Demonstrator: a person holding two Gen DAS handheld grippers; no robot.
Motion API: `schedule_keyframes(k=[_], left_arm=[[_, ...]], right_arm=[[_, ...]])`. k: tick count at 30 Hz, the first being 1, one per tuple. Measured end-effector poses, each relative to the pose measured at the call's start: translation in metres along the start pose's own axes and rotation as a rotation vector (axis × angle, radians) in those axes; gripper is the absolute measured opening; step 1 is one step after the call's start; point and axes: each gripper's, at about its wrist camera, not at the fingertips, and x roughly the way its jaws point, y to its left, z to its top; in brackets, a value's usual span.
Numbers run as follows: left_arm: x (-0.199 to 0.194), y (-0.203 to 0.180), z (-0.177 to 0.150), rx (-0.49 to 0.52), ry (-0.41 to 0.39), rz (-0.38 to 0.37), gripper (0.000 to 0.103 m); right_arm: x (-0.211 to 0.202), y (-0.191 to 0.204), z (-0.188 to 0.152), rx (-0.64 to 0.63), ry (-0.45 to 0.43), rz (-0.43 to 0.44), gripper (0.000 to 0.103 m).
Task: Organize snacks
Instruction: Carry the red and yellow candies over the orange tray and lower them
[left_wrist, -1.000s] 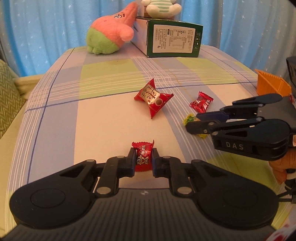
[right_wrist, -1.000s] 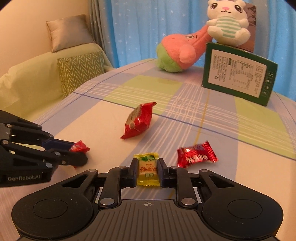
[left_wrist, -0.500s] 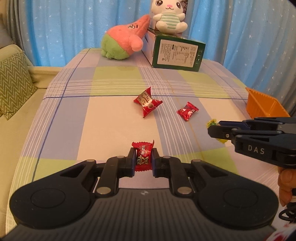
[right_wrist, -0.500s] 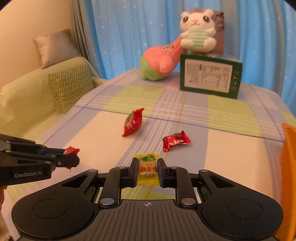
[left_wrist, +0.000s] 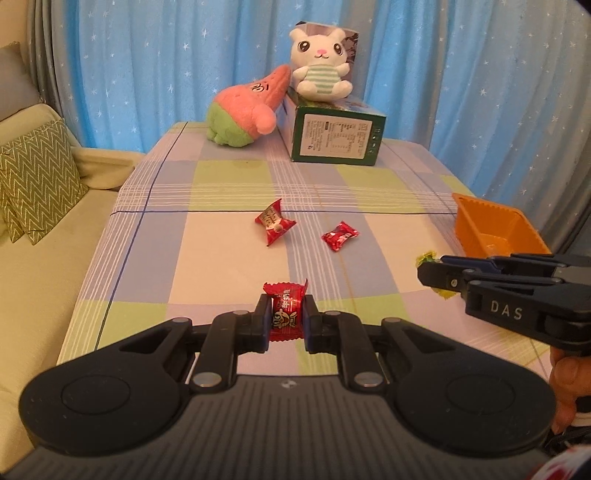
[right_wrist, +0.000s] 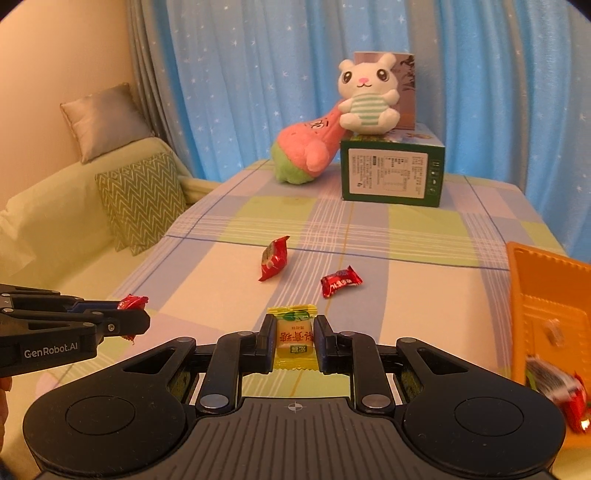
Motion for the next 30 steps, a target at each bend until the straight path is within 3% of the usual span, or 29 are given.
schedule_keyframes(k=[13, 30], left_arm=[[-0.045, -0.052, -0.016, 0.01, -0.012, -0.085, 0.015], [-0.047, -0.145, -0.021, 0.111, -0.003, -0.236, 0.015]], right_arm=[[-0.073, -0.015, -0.029, 0.092, -0.006, -0.079, 0.022], [-0.15, -0.074, -0.065, 0.204, -0.048, -0.237, 0.022]])
